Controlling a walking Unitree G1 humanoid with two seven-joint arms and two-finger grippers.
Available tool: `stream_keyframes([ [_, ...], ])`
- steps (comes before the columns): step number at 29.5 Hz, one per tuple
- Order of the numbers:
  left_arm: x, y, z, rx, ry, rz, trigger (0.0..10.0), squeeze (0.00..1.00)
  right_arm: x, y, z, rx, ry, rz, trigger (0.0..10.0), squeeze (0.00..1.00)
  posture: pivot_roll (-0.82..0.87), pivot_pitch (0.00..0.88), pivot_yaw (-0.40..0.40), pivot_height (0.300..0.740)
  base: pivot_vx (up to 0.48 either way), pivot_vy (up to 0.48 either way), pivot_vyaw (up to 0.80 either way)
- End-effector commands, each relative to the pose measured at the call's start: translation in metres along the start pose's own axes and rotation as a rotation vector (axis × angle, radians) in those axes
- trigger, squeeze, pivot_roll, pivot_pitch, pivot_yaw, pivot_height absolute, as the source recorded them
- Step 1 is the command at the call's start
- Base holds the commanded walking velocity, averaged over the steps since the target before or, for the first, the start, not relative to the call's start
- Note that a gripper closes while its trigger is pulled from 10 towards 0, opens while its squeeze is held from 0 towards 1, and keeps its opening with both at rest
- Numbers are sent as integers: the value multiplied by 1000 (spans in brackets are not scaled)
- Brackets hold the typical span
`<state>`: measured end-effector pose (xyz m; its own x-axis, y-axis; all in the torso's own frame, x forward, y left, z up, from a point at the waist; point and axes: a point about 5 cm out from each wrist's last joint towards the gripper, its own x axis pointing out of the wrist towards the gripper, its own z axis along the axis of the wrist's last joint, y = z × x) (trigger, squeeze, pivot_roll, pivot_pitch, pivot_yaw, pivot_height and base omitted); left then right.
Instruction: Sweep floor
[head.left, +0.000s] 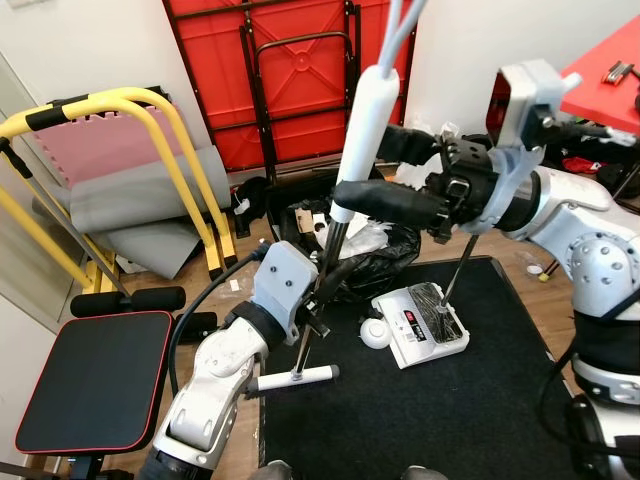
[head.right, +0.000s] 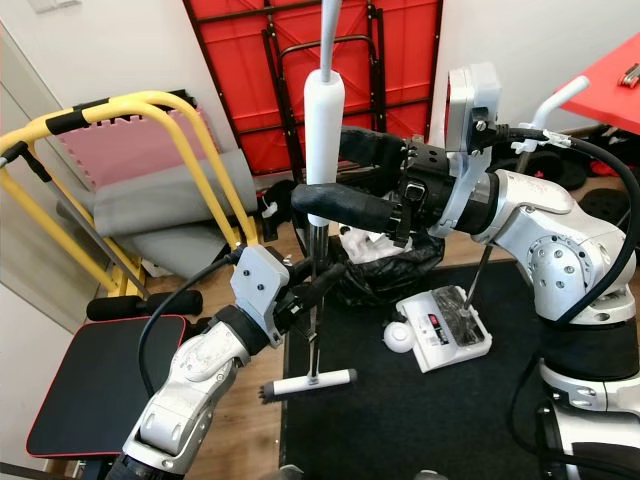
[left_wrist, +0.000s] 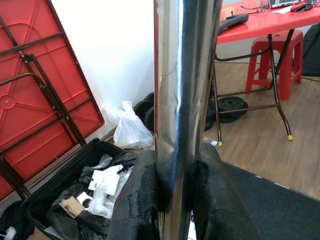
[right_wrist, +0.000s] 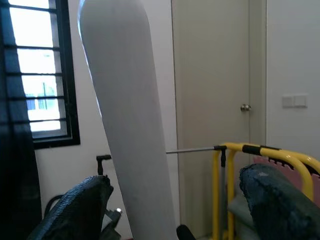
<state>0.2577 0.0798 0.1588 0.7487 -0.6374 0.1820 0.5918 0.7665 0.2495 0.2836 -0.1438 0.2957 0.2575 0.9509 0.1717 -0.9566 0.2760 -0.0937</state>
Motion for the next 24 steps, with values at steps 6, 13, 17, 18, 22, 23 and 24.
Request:
stream_keyframes([
  [6, 0, -3, 10, 18, -48, -19, 0, 0, 12, 7, 0, -86, 76, 53, 8863, 0, -179, 70, 62, 740, 0, 0, 0],
  [13, 1, -4, 10, 18, -50, -28, 0, 0, 18, 15, -4, -159, 133, 128, 0, 0, -180, 70, 64, 740, 0, 0, 0],
  [17, 2, -6, 10, 17, -52, -32, 0, 0, 24, 14, -2, -164, 113, 147, 0, 0, -180, 69, 64, 740, 0, 0, 0],
  [18, 2, -6, 10, 17, -52, -32, 0, 0, 24, 14, -2, -164, 113, 147, 0, 0, -180, 69, 64, 740, 0, 0, 0],
  [22, 2, -7, 10, 15, -53, -35, 0, 0, 28, 13, -1, -176, 100, 155, 0, 0, -177, 66, 60, 740, 0, 0, 0],
  [23, 2, -7, 10, 15, -53, -36, 0, 0, 28, 13, -1, -182, 99, 150, 0, 0, -177, 67, 61, 740, 0, 0, 0],
  [24, 2, -7, 10, 15, -53, -38, 0, 0, 28, 12, 0, -188, 97, 143, 0, 0, -177, 67, 61, 740, 0, 0, 0],
])
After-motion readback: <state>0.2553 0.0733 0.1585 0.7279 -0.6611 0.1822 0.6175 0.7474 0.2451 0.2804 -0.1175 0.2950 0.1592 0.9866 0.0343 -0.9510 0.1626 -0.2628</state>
